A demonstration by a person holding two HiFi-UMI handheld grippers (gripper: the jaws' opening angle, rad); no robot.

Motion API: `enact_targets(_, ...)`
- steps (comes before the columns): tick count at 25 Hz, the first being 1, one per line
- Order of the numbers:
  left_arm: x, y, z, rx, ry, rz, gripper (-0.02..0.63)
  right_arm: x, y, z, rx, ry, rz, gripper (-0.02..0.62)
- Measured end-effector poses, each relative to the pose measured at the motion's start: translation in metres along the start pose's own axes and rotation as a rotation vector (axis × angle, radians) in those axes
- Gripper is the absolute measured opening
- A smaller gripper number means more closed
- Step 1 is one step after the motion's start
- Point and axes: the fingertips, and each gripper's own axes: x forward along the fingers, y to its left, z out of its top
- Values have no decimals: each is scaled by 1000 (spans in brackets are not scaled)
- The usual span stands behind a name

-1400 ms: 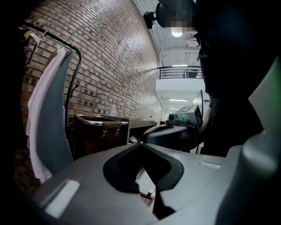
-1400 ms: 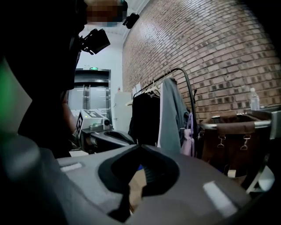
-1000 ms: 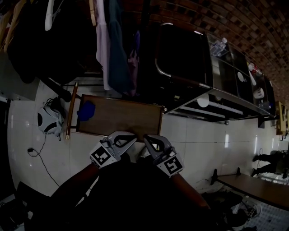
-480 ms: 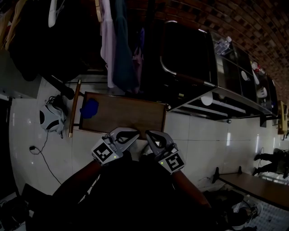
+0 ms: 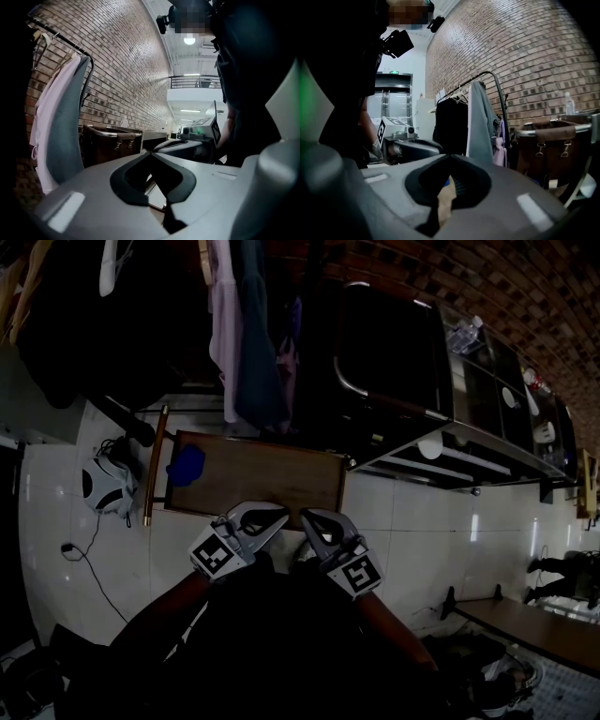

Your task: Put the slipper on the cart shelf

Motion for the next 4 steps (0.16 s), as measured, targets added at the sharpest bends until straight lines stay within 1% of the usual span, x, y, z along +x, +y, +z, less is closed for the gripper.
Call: enact_targets(4, -1, 5, 0, -6, 2, 15, 2, 2, -3, 0, 17, -4, -7, 0)
